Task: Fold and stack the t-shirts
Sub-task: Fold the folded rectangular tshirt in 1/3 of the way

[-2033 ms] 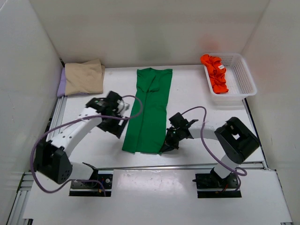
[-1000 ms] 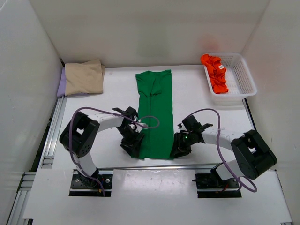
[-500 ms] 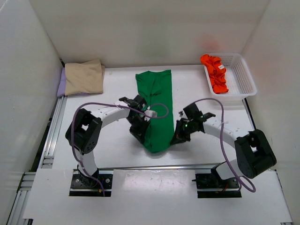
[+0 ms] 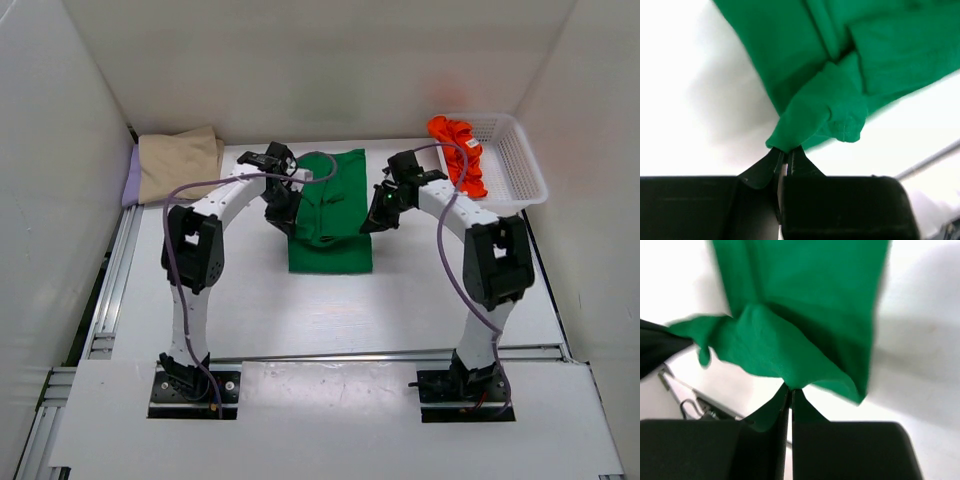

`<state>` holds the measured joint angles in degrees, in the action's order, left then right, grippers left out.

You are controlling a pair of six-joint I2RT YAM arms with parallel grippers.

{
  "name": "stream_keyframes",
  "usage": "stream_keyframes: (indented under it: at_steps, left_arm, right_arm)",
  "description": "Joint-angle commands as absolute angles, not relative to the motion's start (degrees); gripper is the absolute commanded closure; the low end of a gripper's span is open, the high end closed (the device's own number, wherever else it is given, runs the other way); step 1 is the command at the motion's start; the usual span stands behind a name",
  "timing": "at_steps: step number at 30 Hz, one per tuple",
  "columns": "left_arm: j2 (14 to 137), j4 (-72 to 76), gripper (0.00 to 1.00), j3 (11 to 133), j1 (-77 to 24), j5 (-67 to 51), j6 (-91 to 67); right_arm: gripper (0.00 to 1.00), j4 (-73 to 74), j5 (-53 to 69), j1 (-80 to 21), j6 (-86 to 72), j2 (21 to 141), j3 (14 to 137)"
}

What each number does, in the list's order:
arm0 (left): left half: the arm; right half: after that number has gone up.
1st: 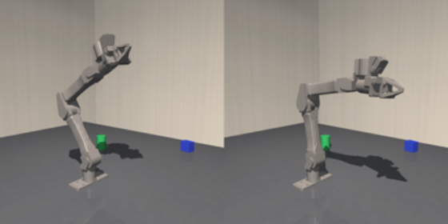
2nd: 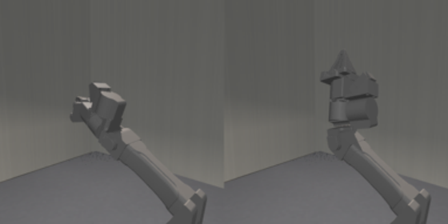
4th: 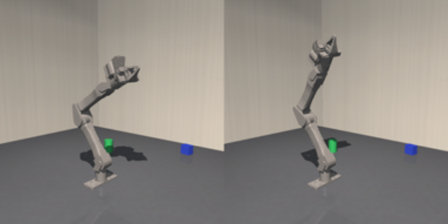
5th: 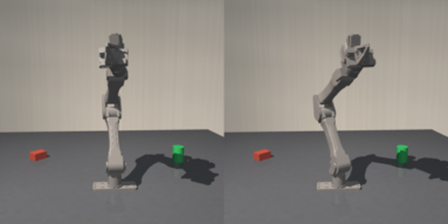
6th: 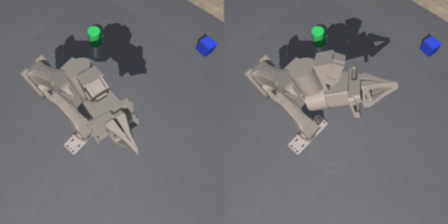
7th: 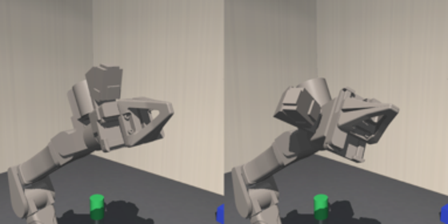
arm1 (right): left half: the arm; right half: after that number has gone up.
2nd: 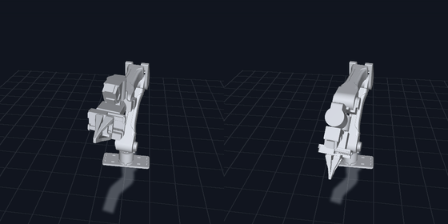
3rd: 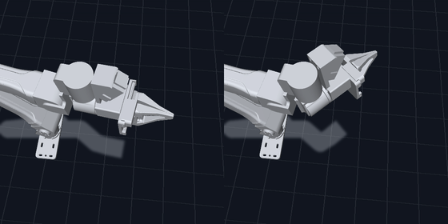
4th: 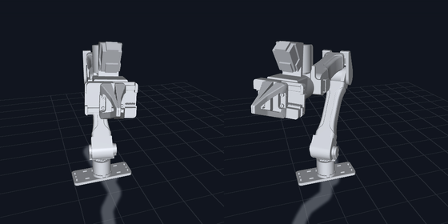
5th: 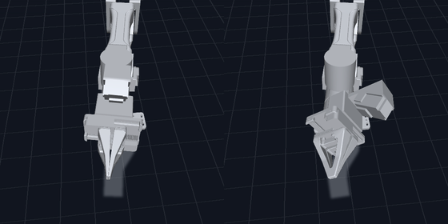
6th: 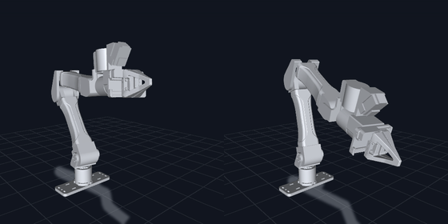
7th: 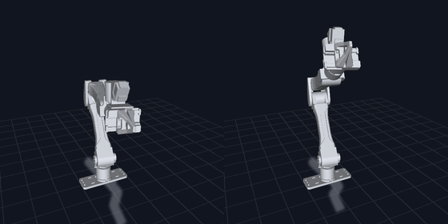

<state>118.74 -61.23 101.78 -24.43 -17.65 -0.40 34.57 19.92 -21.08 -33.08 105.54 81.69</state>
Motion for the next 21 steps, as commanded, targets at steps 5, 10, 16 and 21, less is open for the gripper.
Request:
stream_keyframes:
  at_steps: [5,10,16,21]
  left_arm:
    - [128.57,-63.72,0.88,114.95,-23.2,-16.08,0.0]
    - [131.57,-62.31,0.85,119.61,-22.68,-16.08,0.0]
    - [133.33,-58.54,0.66,121.54,-20.49,-12.66,0.0]
    - [130.8,-57.31,0.39,123.49,-18.37,-2.67,0.0]
  right_arm:
    - [1.0,37.79,20.13,-18.19,-31.11,115.13,91.22]
    - [1.0,36.56,20.13,-16.44,-32.87,119.26,95.35]
    - [0.64,35.95,23.2,-15.91,-33.49,126.98,102.91]
    - [0.54,36.83,19.52,-13.45,-33.49,125.53,104.87]
